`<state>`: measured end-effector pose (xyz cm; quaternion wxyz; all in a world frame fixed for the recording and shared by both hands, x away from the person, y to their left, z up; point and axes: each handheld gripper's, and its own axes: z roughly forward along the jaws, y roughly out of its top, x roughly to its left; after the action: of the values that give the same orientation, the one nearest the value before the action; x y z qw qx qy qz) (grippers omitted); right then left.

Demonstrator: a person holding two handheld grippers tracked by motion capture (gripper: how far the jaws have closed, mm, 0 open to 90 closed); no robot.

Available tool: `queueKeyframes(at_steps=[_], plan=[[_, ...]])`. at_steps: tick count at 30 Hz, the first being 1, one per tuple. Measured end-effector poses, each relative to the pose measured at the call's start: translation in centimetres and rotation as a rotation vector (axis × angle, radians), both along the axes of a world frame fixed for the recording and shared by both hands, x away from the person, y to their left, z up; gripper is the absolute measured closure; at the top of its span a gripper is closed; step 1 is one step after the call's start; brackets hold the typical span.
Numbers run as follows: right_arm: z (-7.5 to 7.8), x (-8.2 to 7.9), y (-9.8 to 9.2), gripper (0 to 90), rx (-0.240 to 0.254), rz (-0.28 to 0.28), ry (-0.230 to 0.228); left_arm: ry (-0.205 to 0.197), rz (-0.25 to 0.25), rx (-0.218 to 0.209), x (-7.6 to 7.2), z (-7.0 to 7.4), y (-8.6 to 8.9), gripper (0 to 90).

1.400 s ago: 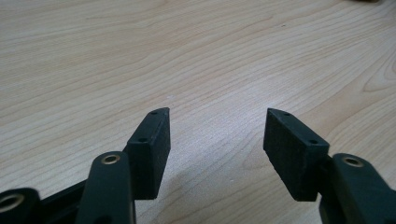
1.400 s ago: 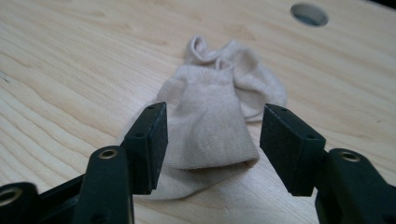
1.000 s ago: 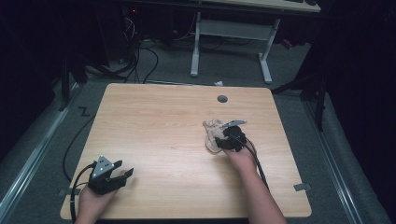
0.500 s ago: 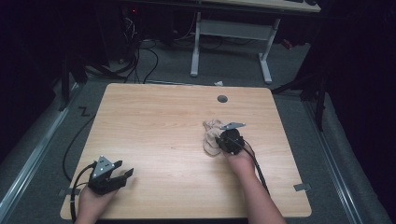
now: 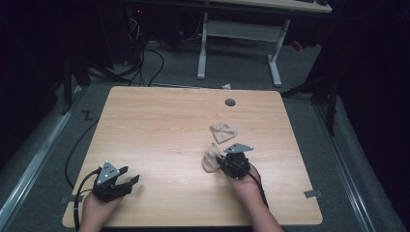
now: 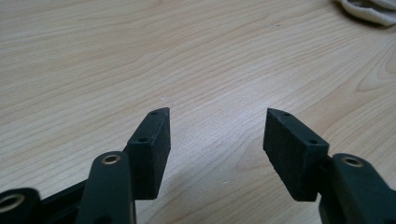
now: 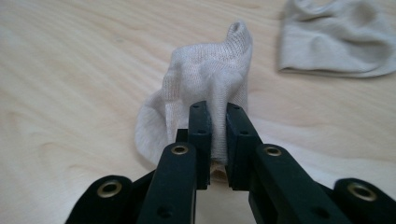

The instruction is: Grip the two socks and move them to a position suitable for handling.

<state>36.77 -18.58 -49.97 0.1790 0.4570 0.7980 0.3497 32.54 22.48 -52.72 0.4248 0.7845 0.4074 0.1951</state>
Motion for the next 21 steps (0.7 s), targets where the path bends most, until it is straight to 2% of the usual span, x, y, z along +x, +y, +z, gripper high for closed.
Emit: queueKeyframes(at_steps=[5, 6, 9, 13, 19, 21], plan=[[-0.2, -1.6, 1.2, 83.0, 0.029, 0.036, 0.000, 0.005, -0.010, 0.006, -0.1, 0.1, -0.2, 41.9], [-0.5, -2.4, 2.1, 83.0, 0.046, 0.063, -0.003, 0.003, -0.011, 0.009, -0.3, 0.1, -0.3, 41.9], [-0.6, -3.0, 2.8, 83.0, 0.073, 0.079, 0.010, 0.001, -0.013, 0.008, -0.4, 0.1, -0.3, 41.9], [-0.9, -4.3, 4.7, 82.9, 0.100, 0.139, 0.018, -0.003, -0.015, 0.000, -0.5, 0.2, -0.3, 41.9], [-0.9, -5.0, 6.1, 82.9, 0.098, 0.174, 0.013, -0.001, -0.021, -0.004, -0.4, 0.2, -0.4, 41.9], [-1.2, -4.9, 6.4, 82.5, 0.065, 0.168, 0.012, 0.001, -0.026, -0.006, -0.5, 0.2, -0.5, 41.9]])
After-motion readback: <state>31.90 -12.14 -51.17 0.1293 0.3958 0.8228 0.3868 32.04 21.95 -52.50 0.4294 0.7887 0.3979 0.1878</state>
